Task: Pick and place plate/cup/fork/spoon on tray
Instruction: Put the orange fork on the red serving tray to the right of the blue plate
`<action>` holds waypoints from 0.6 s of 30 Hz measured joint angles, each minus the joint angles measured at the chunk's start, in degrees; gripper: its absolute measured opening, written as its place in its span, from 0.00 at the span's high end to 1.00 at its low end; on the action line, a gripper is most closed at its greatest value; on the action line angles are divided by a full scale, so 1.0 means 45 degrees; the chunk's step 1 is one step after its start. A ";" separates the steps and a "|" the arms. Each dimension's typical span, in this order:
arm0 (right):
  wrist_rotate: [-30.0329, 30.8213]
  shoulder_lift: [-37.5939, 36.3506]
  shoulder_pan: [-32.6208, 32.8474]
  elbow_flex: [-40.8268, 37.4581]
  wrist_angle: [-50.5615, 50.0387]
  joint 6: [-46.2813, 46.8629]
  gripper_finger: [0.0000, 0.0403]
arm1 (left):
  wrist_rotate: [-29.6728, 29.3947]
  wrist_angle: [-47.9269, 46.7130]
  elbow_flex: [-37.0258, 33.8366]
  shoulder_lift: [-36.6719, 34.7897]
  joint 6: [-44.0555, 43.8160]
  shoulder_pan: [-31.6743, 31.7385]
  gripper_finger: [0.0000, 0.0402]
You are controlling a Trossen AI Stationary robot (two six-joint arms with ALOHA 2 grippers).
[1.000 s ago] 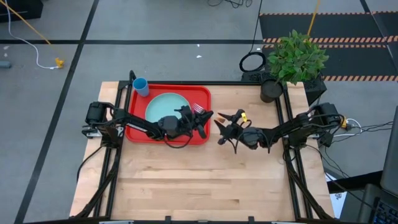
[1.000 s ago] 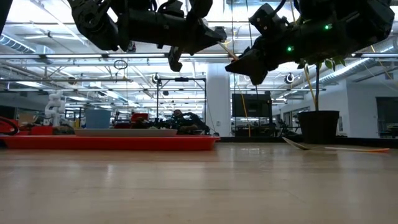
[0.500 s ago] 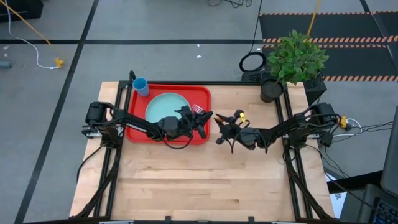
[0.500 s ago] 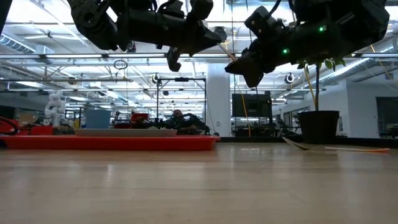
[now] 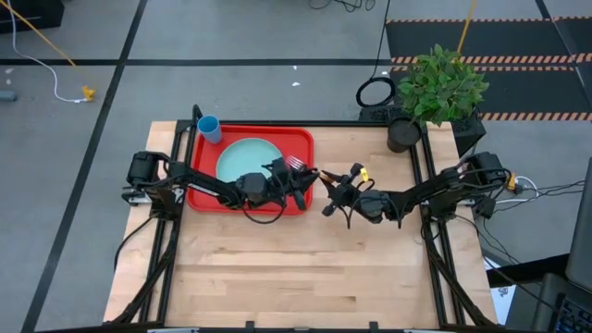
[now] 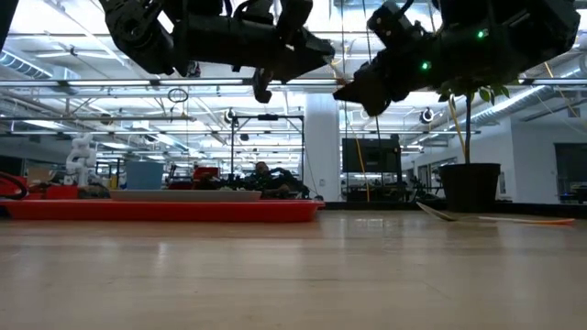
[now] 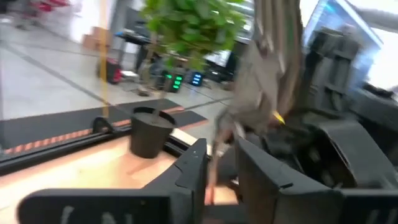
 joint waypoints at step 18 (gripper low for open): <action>-0.6764 -0.3510 0.0456 -0.0010 -0.5084 0.5396 0.87 | 0.4198 0.0586 0.0000 -0.0015 0.2836 -0.0309 0.60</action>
